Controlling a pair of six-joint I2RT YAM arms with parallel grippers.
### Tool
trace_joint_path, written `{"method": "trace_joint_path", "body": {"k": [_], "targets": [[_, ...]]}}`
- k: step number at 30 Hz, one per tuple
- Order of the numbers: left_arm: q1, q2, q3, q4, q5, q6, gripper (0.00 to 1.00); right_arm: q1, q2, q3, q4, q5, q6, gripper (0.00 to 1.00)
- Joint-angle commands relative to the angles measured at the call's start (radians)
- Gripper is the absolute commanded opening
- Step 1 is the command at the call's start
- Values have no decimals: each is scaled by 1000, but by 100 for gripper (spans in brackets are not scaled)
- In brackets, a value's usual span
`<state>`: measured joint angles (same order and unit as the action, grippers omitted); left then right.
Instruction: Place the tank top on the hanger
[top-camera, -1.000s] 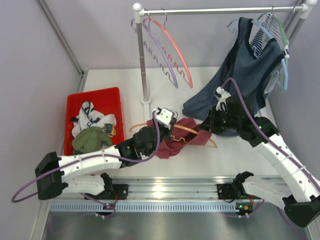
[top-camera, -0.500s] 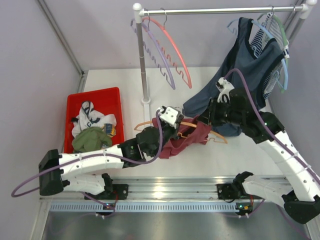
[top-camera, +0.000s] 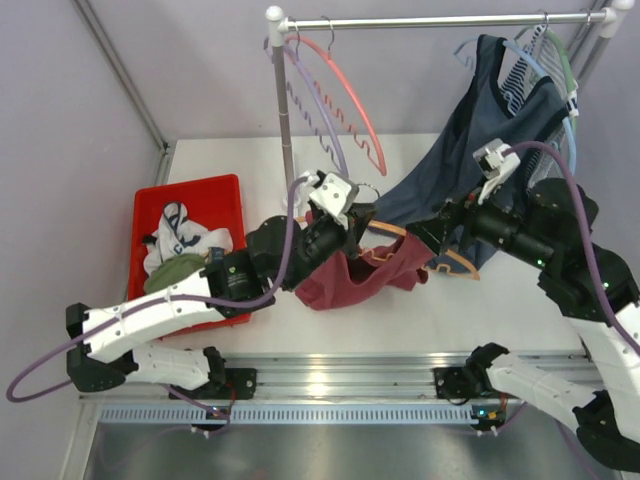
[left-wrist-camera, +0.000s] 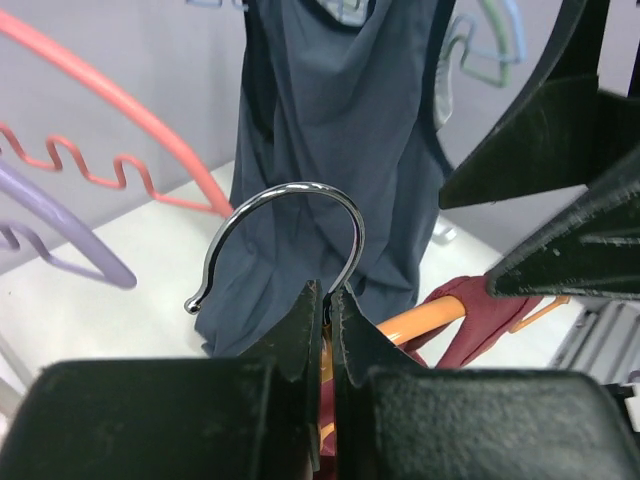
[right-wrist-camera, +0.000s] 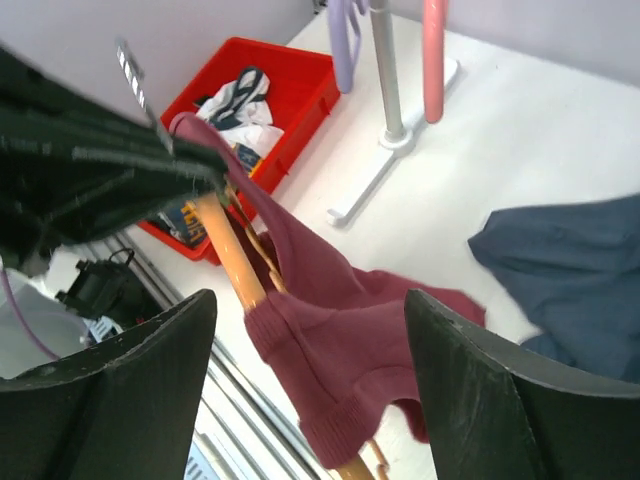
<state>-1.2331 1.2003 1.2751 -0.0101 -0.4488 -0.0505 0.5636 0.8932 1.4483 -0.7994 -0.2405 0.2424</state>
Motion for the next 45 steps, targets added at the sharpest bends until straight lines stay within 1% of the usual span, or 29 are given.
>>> {"method": "trace_joint_path", "body": {"k": [1, 5, 9, 12, 15, 16, 18, 23, 28, 38, 41, 42, 44, 45], "targets": [[0, -16, 134, -124, 73, -35, 0, 15, -22, 60, 2, -87, -147, 75], [0, 36, 286, -246, 108, -37, 0, 15, -31, 78, -24, -169, -183, 77], [0, 64, 339, -281, 154, -29, 0, 16, -27, 70, -47, -236, -193, 77], [0, 76, 346, -275, 177, -29, 0, 21, -25, 49, -69, -227, -204, 76], [0, 93, 354, -274, 182, -23, 0, 25, -36, 21, -70, -229, -201, 70], [0, 97, 356, -272, 183, -22, 0, 28, -36, 17, -79, -223, -207, 67], [1, 104, 356, -260, 190, -22, 0, 33, -34, 3, -110, -207, -216, 65], [6, 108, 349, -248, 194, -20, 0, 51, -57, -57, -126, -197, -218, 65], [12, 102, 336, -232, 203, -22, 0, 55, -80, -78, -155, -146, -227, 65], [14, 87, 291, -170, 188, -34, 0, 58, -114, -138, -115, -171, -203, 61], [14, 90, 280, -140, 190, -41, 0, 56, -119, -147, -109, -171, -192, 54], [14, 91, 280, -136, 194, -45, 0, 58, -122, -149, -104, -166, -192, 47], [14, 94, 273, -119, 190, -54, 0, 59, -128, -152, -100, -155, -186, 38], [14, 94, 268, -97, 185, -58, 0, 58, -131, -151, -100, -151, -183, 29]]}}
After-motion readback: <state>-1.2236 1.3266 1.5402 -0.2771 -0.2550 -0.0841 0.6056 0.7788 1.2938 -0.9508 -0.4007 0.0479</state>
